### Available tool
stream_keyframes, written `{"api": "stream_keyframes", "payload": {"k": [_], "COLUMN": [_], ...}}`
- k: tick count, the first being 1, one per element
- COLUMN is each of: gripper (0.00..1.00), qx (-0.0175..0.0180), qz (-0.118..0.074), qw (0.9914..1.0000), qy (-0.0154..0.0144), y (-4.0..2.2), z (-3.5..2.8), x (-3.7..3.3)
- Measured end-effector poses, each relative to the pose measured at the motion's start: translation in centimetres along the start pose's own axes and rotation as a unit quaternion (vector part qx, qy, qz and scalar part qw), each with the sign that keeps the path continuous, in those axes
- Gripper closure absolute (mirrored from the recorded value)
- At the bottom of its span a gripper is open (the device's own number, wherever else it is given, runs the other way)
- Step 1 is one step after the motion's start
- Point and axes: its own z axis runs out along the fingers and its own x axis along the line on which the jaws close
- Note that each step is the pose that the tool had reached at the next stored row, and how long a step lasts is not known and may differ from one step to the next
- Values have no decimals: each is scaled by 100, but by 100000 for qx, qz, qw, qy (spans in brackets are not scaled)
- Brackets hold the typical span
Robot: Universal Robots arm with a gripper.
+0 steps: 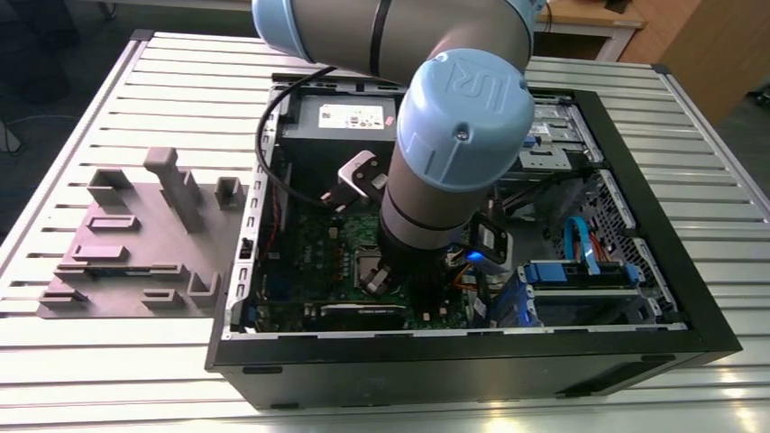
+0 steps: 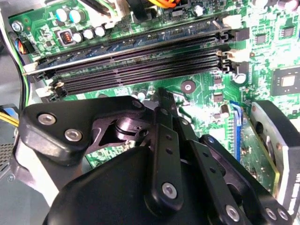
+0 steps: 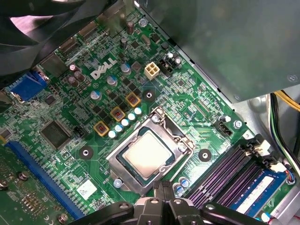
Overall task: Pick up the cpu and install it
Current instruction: 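Install the first cpu locking lever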
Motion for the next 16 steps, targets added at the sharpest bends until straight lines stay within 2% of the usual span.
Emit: {"api": "stream_keyframes", "payload": {"k": [4, 8, 10, 13, 16], "gripper": [90, 90, 90, 90, 90], "qx": [2, -23, -5, -6, -32], "qz": [1, 12, 26, 2, 4], "qw": [100000, 100000, 100000, 100000, 100000], "qy": [-19, -60, 19, -34, -45], "y": [0, 6, 8, 7, -12], "z": [-1, -30, -46, -48, -49], "x": [0, -3, -1, -4, -18]}}
